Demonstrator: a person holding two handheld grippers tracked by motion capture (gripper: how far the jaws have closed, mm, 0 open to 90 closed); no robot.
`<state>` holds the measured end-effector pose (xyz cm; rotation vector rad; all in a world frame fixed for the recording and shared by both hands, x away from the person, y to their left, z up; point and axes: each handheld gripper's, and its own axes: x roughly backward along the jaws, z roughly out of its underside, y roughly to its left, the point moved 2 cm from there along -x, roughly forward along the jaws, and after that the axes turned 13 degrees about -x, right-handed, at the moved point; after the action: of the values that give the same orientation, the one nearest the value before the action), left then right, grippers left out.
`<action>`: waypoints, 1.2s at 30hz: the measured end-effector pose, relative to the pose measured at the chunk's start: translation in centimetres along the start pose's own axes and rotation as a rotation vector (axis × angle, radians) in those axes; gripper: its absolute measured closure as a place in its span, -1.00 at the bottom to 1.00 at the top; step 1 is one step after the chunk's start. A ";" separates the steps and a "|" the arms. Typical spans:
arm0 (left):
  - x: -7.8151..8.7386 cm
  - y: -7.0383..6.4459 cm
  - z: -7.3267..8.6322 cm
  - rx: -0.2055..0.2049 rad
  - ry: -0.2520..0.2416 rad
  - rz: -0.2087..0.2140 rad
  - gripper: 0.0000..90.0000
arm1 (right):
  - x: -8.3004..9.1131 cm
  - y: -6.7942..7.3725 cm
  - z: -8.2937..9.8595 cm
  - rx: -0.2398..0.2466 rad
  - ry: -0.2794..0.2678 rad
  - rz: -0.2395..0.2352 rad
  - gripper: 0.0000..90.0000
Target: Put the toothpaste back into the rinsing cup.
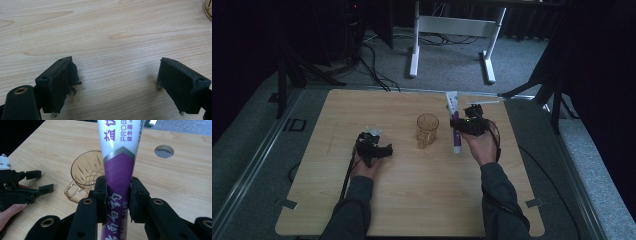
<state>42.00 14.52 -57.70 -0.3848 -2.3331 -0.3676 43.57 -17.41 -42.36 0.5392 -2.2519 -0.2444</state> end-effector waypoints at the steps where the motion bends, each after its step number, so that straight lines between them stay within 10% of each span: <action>1: 0.0 0.0 0.0 0.001 -0.001 0.000 -0.69 | 0.0 0.0 0.0 -0.001 -0.004 0.000 0.59; 36: 0.0 0.0 0.0 0.000 -0.001 -0.001 -0.69 | -0.9 -1.2 -2.6 -0.117 -0.103 -0.115 0.59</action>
<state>42.01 14.52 -57.70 -0.3838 -2.3339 -0.3682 46.43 -18.05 -41.59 0.6067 -2.2917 -0.4688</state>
